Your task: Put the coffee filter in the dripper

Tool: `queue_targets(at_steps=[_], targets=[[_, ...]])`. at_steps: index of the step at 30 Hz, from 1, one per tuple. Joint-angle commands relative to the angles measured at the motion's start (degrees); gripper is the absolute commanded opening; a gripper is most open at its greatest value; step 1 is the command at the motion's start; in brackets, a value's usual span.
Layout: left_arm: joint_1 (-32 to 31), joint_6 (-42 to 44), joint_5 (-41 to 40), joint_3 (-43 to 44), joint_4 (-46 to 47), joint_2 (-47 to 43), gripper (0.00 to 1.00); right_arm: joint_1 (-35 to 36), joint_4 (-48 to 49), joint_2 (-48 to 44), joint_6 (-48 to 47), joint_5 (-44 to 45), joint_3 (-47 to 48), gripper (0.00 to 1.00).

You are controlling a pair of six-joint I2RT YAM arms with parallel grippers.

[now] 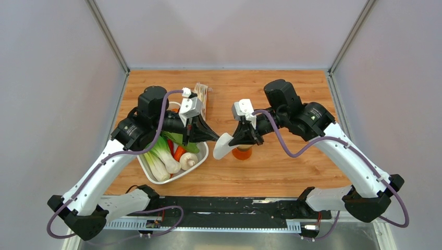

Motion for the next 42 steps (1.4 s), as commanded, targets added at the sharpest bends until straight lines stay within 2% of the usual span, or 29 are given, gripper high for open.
queue_targets(at_steps=[1,3,8,11,19,42], targets=[[-0.24,-1.34,-0.13,0.26,2.59,-1.79,0.00,0.29,2.29,-1.06,0.71,0.02,-0.49,0.00],[-0.22,-1.79,0.36,0.40,2.63,-1.86,0.03,0.31,2.28,-1.10,0.91,0.17,-0.68,0.00],[-0.31,-1.76,0.20,0.90,2.06,-1.67,0.24,0.29,2.69,-0.54,2.32,0.96,-0.12,0.00],[-0.52,-0.96,-0.78,0.84,1.78,-1.66,0.28,0.21,3.01,-0.31,3.59,1.07,0.30,0.00],[-0.66,0.60,-3.71,0.64,1.28,-2.05,0.34,-0.04,4.47,-0.40,6.90,1.46,-0.03,0.00],[-0.79,0.30,-8.57,0.93,1.07,-2.75,0.37,-0.59,5.59,0.40,13.43,5.24,-0.13,0.00]])
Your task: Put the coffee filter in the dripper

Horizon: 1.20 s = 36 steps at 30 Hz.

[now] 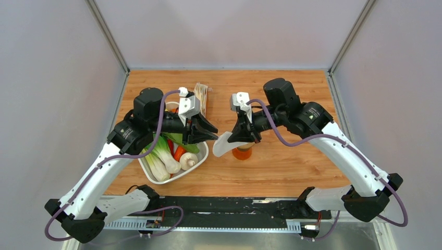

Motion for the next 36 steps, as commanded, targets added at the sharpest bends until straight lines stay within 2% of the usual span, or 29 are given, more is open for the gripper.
queue_targets(at_steps=[1,17,30,36], targets=[[-0.38,0.56,-2.54,0.92,0.68,-0.61,0.37,-0.26,2.34,0.07,2.73,0.72,0.49,0.00],[-0.56,0.94,-4.19,0.94,-0.69,-1.29,0.39,-0.22,2.30,1.26,6.34,3.25,0.56,0.00],[-1.61,3.37,-4.73,1.05,-3.99,-0.11,0.39,-0.32,2.57,1.49,5.85,1.74,1.21,0.00],[-1.63,3.93,-4.10,0.24,-4.56,-0.31,0.42,-0.48,2.52,1.58,5.82,1.42,1.24,0.00]])
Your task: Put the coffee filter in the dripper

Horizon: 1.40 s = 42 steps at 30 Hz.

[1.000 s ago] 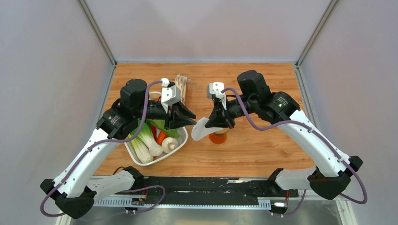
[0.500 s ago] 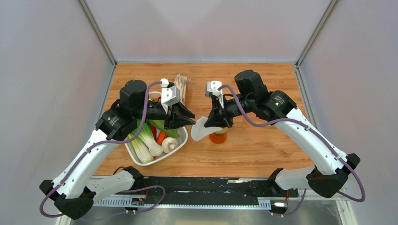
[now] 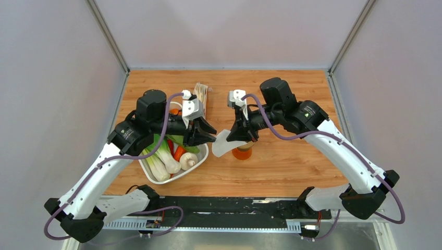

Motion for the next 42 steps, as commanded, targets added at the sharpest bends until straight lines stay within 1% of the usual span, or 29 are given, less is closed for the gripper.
queue_targets(at_steps=[1,11,15,19,24,28,33,42], targets=[[-0.45,1.55,0.83,0.25,-0.47,-0.05,0.42,-0.31,2.21,0.07,0.45,-1.64,1.27,0.00],[-1.55,-1.45,-1.46,0.91,7.05,2.08,0.42,-0.31,1.96,0.27,-1.05,-5.83,0.36,0.00],[-1.53,-4.52,-0.45,0.51,11.82,1.63,0.42,-0.31,1.63,0.19,-1.25,-6.15,-0.18,0.00],[-1.55,-7.12,0.72,1.04,14.37,1.84,0.40,-0.31,1.31,0.51,-1.47,-6.15,-0.08,0.00],[-1.55,-6.31,2.95,1.64,13.51,1.80,0.39,-0.31,0.95,1.28,-1.40,-5.60,0.70,0.00],[-1.55,-4.73,3.95,1.32,10.56,1.09,0.40,-0.69,0.92,1.31,-1.45,-5.18,1.34,0.00],[-1.55,-1.82,2.91,0.37,6.29,-0.04,0.40,-1.26,0.93,0.69,-1.93,-6.12,1.96,0.00],[-1.53,-0.84,0.07,0.11,4.16,0.22,0.40,-1.28,0.41,-1.13,-4.70,-9.05,1.74,0.00]])
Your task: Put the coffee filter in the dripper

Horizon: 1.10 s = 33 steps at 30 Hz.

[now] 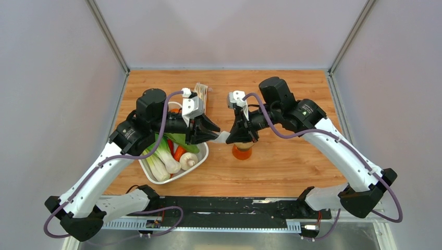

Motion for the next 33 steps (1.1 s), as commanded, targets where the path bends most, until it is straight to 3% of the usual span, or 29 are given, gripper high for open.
queue_targets(at_steps=[1,15,28,33], targets=[[-0.20,1.41,-0.75,0.21,-1.23,-0.17,0.41,-0.29,0.58,-2.50,-2.57,-3.02,1.95,0.00],[-0.25,-0.94,4.48,0.51,-1.03,-0.41,0.48,-0.25,0.61,-4.43,-6.89,0.13,1.05,0.00],[-0.25,0.41,0.96,1.23,-1.63,0.70,0.61,-0.25,0.96,-5.99,-11.70,-2.86,-0.63,0.00],[-0.26,0.61,2.54,0.66,-0.58,0.85,0.57,-0.28,2.22,-5.42,-10.95,-1.97,0.04,0.00]])
